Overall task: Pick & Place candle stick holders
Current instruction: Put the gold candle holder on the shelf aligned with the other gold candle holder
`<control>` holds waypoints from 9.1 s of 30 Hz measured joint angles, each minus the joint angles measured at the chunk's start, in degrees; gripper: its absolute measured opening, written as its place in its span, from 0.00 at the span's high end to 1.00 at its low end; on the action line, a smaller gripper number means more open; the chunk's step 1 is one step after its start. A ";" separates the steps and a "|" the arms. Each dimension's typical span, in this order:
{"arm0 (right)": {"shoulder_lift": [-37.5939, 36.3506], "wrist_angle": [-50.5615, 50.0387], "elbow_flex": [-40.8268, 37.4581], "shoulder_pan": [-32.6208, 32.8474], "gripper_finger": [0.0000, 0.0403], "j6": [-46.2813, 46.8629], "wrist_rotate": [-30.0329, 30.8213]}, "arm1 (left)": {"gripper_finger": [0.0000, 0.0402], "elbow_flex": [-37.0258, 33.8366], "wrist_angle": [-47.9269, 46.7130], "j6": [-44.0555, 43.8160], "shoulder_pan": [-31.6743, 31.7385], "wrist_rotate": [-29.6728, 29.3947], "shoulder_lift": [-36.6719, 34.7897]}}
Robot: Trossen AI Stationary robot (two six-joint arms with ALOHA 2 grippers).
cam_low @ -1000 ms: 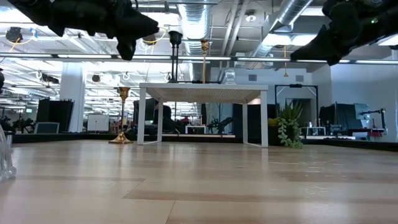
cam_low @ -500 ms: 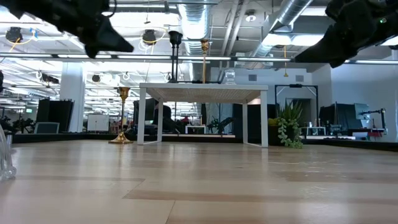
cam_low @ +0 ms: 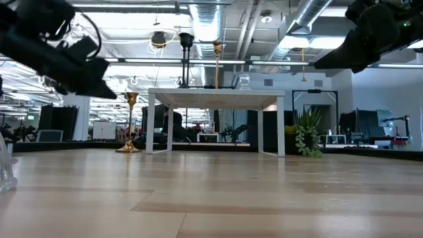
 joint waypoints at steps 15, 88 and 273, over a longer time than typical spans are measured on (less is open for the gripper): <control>0.00 -1.10 0.00 0.00 1.00 -0.24 0.16 | 0.99 -8.87 14.37 13.08 9.41 8.37 0.01; 0.00 -1.91 0.00 0.00 1.00 -0.17 0.20 | 0.43 -6.42 62.74 14.58 44.76 45.67 49.05; 61.88 41.41 39.47 -20.26 0.63 -10.79 -50.03 | 0.97 27.55 20.45 17.64 -1.70 43.35 36.39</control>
